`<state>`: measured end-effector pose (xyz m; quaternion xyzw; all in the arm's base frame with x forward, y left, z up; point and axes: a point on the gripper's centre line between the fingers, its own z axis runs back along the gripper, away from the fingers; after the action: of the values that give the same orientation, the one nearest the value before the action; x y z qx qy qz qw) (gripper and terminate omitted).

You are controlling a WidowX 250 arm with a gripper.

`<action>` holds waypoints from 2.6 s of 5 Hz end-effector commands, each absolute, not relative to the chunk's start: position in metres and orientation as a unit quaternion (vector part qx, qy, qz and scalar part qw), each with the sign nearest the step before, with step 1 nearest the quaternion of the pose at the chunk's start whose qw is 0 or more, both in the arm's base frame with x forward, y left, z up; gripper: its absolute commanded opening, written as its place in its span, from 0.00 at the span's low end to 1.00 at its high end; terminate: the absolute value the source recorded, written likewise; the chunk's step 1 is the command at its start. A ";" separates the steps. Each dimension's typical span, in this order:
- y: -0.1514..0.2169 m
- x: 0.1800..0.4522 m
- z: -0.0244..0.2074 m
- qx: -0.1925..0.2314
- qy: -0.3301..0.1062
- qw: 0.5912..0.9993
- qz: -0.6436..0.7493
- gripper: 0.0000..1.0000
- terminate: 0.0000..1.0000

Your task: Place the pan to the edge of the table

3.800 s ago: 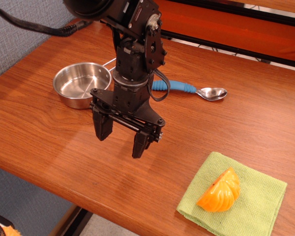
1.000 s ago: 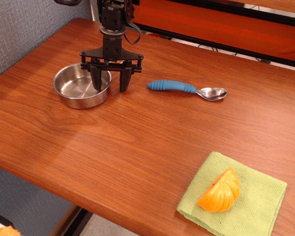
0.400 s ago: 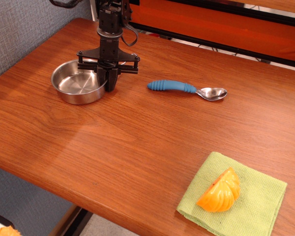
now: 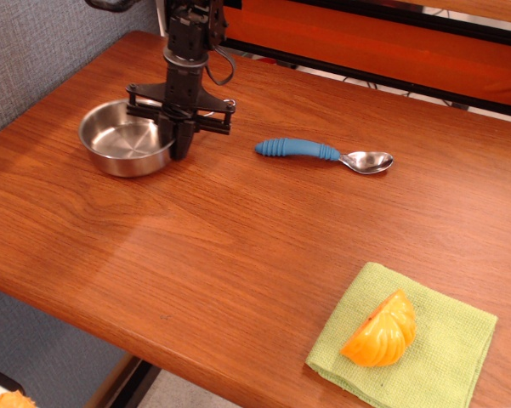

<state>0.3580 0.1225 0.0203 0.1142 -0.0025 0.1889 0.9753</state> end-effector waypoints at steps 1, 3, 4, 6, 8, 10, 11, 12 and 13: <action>0.148 0.346 0.083 0.160 -0.065 0.978 0.119 0.00 0.00; 0.146 0.295 0.076 0.144 -0.047 0.988 0.031 0.00 0.00; 0.134 0.278 0.066 0.137 -0.049 0.989 0.011 0.00 0.00; 0.092 0.252 0.053 0.139 -0.062 0.988 -0.040 0.00 0.00; 0.045 0.239 0.038 0.097 -0.085 0.989 -0.065 0.00 0.00; 0.005 0.239 0.024 0.108 -0.075 0.986 -0.106 0.00 0.00; 0.010 0.238 0.021 0.106 -0.056 0.988 -0.101 0.00 0.00; 0.016 0.235 0.021 0.090 -0.052 0.989 -0.106 0.00 0.00; 0.017 0.235 0.019 0.079 -0.042 0.991 -0.102 1.00 0.00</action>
<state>0.2291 0.0073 0.0103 0.0791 -0.0193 -0.1045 0.9912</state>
